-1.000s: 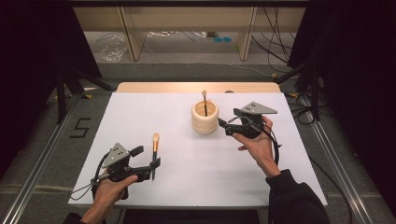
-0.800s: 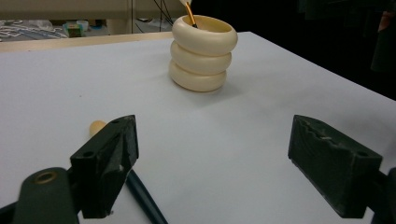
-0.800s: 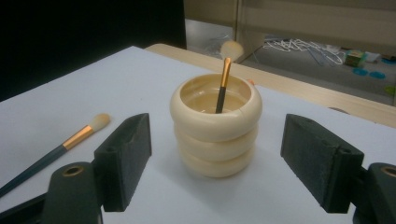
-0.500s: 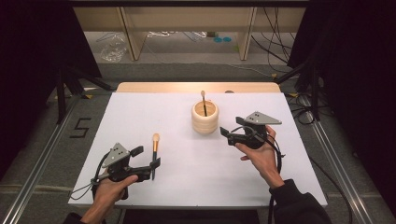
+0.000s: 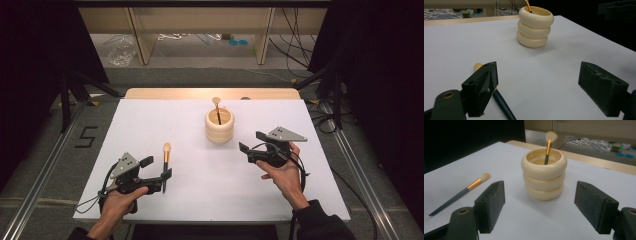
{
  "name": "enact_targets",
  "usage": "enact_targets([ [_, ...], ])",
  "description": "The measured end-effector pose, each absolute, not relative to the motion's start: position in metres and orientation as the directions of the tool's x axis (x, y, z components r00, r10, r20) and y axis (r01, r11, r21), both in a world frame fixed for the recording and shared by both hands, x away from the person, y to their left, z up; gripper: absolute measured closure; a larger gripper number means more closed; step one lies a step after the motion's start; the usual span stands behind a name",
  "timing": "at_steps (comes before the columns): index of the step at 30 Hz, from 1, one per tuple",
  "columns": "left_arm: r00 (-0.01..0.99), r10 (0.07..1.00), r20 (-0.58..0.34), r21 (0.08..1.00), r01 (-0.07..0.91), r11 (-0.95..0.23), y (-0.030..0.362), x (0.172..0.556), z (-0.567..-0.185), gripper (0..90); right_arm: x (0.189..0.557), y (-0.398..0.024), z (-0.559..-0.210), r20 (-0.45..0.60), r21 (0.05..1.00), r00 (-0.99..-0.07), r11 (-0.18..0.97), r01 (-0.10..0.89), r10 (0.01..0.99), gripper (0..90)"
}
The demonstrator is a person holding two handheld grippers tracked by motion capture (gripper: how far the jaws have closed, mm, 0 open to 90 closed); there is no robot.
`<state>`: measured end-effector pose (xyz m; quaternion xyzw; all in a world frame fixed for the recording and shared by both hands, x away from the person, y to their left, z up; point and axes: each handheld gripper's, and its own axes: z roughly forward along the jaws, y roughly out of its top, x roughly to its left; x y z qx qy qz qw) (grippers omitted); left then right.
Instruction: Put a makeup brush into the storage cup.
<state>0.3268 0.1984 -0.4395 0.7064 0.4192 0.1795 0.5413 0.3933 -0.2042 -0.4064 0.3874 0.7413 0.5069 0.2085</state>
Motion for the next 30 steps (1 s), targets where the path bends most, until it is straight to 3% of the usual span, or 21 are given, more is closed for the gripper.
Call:
enact_targets([
  [30,0.558,0.806,-0.196,0.904,0.421,-0.071,0.200,0.330,-0.442,16.2,0.355,-0.216,-0.422,0.107,0.905,-0.619,0.182,0.385,0.778,23.9],
])
